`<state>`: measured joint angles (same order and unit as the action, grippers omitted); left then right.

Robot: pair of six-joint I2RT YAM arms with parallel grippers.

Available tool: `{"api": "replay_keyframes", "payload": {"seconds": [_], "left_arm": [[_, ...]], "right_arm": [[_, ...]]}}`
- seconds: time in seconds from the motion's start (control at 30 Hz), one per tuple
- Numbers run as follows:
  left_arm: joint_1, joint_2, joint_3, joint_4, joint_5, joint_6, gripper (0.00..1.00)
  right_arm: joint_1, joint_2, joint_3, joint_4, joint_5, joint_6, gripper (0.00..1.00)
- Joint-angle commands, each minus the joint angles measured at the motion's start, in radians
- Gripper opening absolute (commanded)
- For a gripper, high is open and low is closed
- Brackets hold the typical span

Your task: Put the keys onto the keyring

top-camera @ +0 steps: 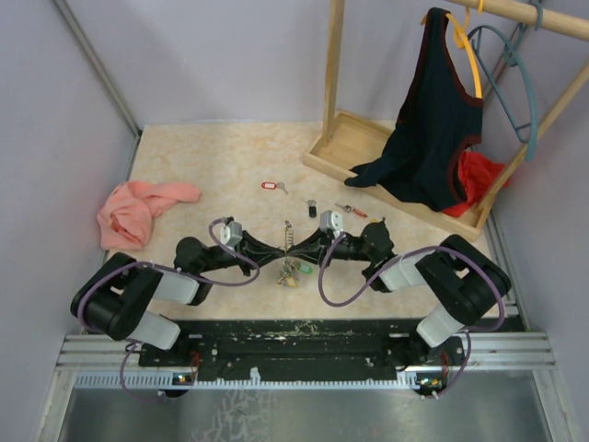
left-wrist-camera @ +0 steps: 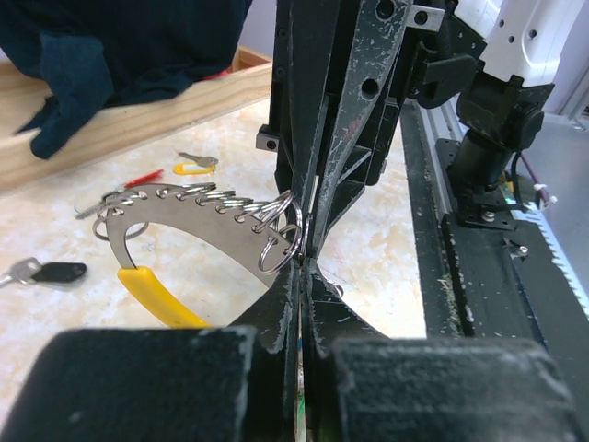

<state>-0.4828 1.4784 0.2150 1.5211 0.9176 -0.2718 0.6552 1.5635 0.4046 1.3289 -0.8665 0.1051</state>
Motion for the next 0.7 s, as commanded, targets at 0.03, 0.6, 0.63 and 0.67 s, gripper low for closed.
{"api": "replay_keyframes", "payload": {"seconds": [0.03,0.6,0.63,0.67], "left_arm": [[-0.005,-0.088,0.020,-0.029,-0.019,0.094,0.00],[-0.016,-0.172,0.057,-0.434,-0.086,0.265,0.00],[-0.017,-0.166,0.059,-0.435,-0.091,0.263,0.00],[-0.017,-0.156,0.061,-0.438,-0.099,0.263,0.00]], "right_arm": [[-0.009,-0.060,0.044,-0.091,0.006,-0.039,0.04],[-0.009,-0.026,0.080,-0.201,0.012,-0.009,0.19],[-0.009,-0.019,0.080,-0.200,0.019,-0.006,0.18],[-0.009,-0.014,0.083,-0.213,0.040,-0.007,0.17]]}}
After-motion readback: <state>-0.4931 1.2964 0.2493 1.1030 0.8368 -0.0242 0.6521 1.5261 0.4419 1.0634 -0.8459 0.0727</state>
